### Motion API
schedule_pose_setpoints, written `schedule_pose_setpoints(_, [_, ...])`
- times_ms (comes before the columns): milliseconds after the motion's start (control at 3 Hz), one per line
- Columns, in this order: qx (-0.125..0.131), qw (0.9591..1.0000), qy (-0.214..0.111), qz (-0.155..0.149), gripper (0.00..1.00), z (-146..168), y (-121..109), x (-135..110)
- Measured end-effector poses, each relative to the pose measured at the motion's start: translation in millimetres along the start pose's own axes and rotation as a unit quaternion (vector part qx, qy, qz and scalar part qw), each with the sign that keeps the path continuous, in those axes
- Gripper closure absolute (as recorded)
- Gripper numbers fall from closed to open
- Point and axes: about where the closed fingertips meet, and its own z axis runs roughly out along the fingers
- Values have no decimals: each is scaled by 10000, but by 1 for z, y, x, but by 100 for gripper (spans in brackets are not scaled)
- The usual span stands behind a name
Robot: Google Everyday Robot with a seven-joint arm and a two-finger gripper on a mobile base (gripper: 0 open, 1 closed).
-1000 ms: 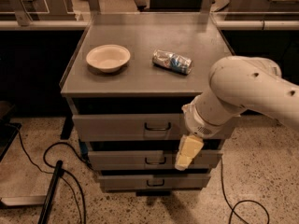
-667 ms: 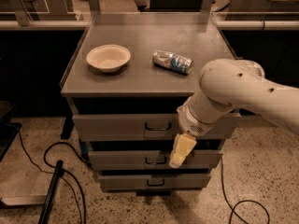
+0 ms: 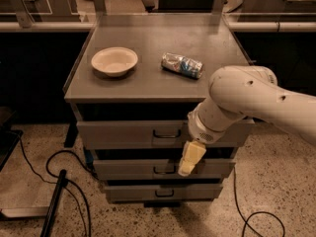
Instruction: Open top drawer
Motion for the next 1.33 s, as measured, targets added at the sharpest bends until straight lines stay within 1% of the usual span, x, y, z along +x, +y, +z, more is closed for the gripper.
schedule_pose_setpoints(333, [166,9998,42,81,0,19,-17,-1])
schedule_pose_setpoints(667, [234,9996,106,145,0,40,-31,1])
schedule_pose_setpoints(1333, [221,9996,150,132,0,76,-46,3])
